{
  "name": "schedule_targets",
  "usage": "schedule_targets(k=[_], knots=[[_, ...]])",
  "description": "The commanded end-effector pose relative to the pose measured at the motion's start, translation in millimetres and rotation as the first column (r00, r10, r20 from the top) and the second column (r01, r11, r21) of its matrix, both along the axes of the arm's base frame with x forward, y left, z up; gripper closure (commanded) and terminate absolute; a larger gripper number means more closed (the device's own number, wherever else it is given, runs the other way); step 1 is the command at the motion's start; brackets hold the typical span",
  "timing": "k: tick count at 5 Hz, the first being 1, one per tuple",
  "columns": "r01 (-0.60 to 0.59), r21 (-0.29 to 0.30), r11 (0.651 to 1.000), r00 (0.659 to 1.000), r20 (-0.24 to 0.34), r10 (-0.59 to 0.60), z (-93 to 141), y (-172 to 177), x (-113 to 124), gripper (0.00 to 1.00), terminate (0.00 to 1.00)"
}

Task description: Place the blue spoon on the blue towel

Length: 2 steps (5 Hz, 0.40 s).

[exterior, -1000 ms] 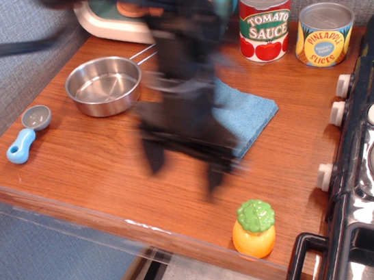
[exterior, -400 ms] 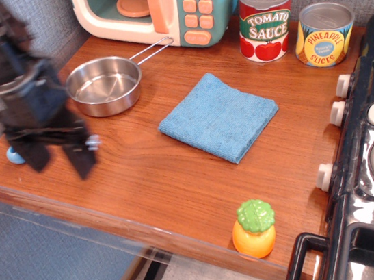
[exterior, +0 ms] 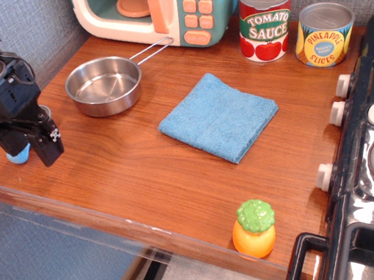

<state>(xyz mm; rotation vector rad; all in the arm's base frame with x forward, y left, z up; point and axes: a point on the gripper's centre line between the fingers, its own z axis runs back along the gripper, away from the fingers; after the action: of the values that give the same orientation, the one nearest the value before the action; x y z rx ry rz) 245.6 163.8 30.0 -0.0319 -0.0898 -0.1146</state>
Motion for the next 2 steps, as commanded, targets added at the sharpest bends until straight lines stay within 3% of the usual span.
schedule_targets(k=[1, 2], knots=[[0.039, 0.099, 0.994, 0.998, -0.042, -0.035, 17, 18, 12, 0.00, 0.00], [0.019, 0.108, 0.994, 1.000, -0.010, -0.018, 31, 18, 8, 0.00, 0.00]])
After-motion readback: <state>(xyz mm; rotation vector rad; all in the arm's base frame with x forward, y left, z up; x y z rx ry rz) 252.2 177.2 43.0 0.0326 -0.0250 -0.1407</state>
